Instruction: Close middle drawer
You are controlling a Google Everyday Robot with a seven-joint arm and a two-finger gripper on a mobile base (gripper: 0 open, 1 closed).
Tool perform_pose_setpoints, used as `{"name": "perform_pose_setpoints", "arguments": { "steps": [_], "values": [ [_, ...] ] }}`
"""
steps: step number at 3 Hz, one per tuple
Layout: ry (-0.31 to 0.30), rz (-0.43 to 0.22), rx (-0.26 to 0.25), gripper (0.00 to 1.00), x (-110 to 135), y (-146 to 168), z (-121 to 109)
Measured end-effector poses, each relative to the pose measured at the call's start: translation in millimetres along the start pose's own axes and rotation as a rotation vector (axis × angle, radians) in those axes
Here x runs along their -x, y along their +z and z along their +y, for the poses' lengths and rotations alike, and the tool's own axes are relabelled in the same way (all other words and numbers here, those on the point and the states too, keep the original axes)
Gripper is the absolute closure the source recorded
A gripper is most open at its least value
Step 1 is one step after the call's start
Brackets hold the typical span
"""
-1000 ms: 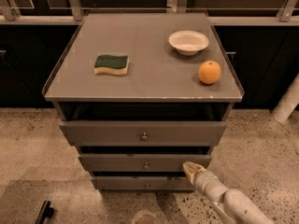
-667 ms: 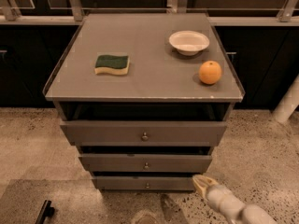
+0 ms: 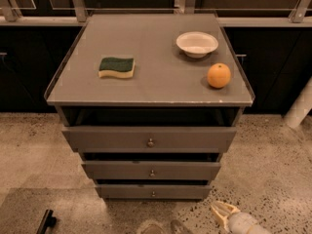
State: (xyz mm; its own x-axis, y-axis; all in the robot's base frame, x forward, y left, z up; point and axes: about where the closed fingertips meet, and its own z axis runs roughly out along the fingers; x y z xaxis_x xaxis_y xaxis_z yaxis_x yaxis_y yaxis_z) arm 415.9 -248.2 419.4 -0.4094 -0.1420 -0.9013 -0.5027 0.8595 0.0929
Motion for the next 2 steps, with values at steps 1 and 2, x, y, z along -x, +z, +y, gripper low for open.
{"name": "perform_pose_setpoints", "arguments": {
  "steps": [1, 2],
  "values": [
    [0.0, 0.0, 0.0, 0.59, 0.0, 0.1, 0.0],
    [0.0, 0.0, 0.0, 0.34, 0.1, 0.2, 0.1]
  ]
}}
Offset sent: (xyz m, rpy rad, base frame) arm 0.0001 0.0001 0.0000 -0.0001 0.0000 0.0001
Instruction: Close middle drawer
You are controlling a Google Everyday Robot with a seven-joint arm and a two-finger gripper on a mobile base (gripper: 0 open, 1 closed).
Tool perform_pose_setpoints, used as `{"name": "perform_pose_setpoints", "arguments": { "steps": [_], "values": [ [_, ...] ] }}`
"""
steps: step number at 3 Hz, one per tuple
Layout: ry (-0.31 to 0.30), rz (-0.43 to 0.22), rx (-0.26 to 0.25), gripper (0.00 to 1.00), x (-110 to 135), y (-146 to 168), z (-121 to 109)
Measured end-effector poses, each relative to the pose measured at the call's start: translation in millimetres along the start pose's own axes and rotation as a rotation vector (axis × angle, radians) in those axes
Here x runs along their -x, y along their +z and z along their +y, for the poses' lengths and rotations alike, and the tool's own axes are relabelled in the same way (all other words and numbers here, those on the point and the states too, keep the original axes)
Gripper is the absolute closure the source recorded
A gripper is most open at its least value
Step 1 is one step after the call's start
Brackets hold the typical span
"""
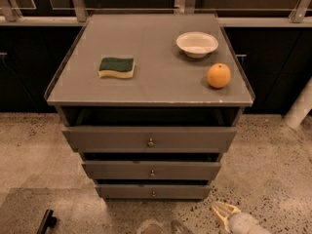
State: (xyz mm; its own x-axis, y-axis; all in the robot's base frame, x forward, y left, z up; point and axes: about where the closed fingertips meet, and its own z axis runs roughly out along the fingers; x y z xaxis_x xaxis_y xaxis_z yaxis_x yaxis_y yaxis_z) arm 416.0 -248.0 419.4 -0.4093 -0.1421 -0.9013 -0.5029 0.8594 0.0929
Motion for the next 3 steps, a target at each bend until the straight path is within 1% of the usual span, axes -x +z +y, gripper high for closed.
{"name": "perform_pose_setpoints", "arguments": {
  "steps": [1, 2, 3],
  "values": [
    [0.0, 0.0, 0.0, 0.11, 0.0, 0.0, 0.0],
    [0.0, 0.0, 0.0, 0.0, 0.0, 0.0, 0.0],
    [0.0, 0.0, 0.0, 0.0, 0.0, 0.0, 0.0]
  ]
}}
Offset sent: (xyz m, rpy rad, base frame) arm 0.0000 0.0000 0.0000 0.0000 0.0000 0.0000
